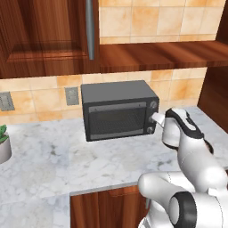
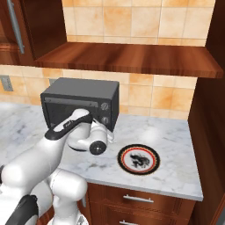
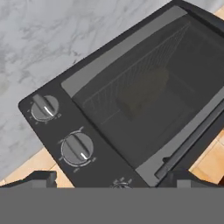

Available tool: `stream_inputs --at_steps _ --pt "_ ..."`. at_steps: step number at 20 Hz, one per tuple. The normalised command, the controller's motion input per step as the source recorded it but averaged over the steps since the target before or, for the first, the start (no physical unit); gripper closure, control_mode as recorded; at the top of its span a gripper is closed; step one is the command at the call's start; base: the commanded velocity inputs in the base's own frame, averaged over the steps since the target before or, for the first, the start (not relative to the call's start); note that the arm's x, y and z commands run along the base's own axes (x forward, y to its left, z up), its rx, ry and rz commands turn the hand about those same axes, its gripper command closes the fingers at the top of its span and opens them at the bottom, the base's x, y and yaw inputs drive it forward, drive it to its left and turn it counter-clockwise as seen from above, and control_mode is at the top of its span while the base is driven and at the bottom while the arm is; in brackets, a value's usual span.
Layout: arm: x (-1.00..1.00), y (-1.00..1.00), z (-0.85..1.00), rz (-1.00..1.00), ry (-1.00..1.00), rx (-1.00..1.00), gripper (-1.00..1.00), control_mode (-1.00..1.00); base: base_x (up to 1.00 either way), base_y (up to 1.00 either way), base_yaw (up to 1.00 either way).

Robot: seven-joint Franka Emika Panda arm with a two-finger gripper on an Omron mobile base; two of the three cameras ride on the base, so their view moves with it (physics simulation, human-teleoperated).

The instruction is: Pull the toaster oven rack outwards. Pick up the baguette from the plate and place it on the toaster oven rack. Close the toaster oven door fully and set the temperature to the lowest setting.

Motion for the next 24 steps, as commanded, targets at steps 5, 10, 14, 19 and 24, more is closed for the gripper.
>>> stream_inputs --at_steps 5,10,14,19,24 --pt "0.00 -0.05 1.00 0.00 0.22 0.06 -1.00 -1.00 0.00 0.00 0.00" --pt "0.01 0.00 1.00 -0.08 -0.02 0.01 -1.00 -1.00 0.00 0.00 0.00" --pt "0.39 0.00 0.60 -0.26 0.00 -0.02 -1.00 -1.00 0.00 0.00 0.00" --pt "0.40 0.01 0.20 -0.33 0.01 -0.08 -1.00 -1.00 0.00 0.00 0.00" --pt "-0.51 0.00 -0.12 -0.30 -0.01 -0.05 -1.00 -1.00 0.00 0.00 0.00"
